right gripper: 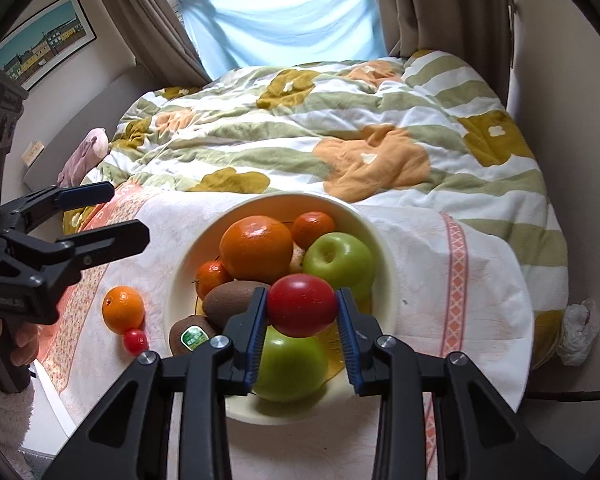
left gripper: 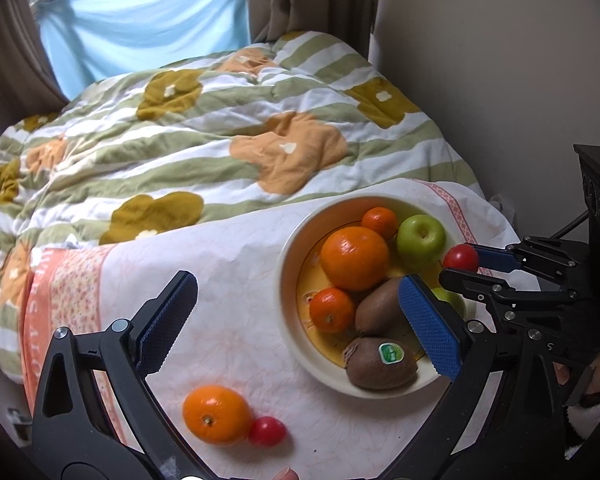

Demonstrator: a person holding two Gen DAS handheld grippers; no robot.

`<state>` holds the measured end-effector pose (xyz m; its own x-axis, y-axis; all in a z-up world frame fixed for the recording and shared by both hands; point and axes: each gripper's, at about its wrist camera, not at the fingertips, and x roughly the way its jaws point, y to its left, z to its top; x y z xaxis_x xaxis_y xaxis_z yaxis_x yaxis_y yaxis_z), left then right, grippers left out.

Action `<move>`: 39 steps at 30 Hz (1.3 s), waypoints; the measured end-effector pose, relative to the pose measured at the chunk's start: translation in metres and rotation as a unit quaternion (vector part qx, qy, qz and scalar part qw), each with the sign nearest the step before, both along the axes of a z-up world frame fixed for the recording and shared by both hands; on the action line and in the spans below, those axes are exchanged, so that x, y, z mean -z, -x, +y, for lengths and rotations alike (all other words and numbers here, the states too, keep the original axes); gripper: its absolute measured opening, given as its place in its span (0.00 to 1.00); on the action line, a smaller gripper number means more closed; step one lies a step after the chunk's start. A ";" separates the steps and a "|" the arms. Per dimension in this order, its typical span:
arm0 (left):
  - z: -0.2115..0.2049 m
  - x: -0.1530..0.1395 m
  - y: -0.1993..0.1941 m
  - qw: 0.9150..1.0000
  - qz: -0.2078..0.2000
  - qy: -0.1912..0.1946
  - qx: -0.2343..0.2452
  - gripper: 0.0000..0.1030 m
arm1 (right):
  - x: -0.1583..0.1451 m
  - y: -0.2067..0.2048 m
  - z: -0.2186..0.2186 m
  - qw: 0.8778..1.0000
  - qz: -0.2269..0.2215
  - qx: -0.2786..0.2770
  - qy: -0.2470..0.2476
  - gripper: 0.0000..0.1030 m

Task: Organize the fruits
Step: 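Carry the mandarin into the bowl with the left tool while the right tool drops the tomato there, then move the left tool to the large orange and grasp it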

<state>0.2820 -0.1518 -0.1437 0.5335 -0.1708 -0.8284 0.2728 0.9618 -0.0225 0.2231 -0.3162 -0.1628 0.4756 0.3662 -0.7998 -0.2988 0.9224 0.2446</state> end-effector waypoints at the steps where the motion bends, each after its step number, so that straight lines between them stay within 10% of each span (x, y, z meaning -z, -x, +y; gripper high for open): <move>1: 0.002 0.001 0.001 1.000 0.001 0.000 -0.003 1.00 | 0.002 -0.001 0.003 1.000 0.002 -0.003 -0.001 0.31; 6: 0.009 0.007 0.005 1.000 0.005 0.000 -0.012 1.00 | 0.007 0.000 0.012 1.000 -0.003 -0.001 0.022 0.32; 10: 0.010 0.012 0.008 1.000 0.010 0.004 -0.016 1.00 | 0.007 0.007 0.011 1.000 -0.019 -0.003 0.025 0.94; 39: 0.066 -0.084 0.091 0.997 -0.064 0.002 -0.050 1.00 | -0.097 0.064 0.049 0.998 -0.059 0.002 0.027 0.94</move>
<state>0.1915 -0.0855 -0.0595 0.6501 -0.1139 -0.7513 0.1756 0.9845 0.0028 0.1595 -0.2673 -0.0659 0.5689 0.3220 -0.7568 -0.3192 0.9345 0.1576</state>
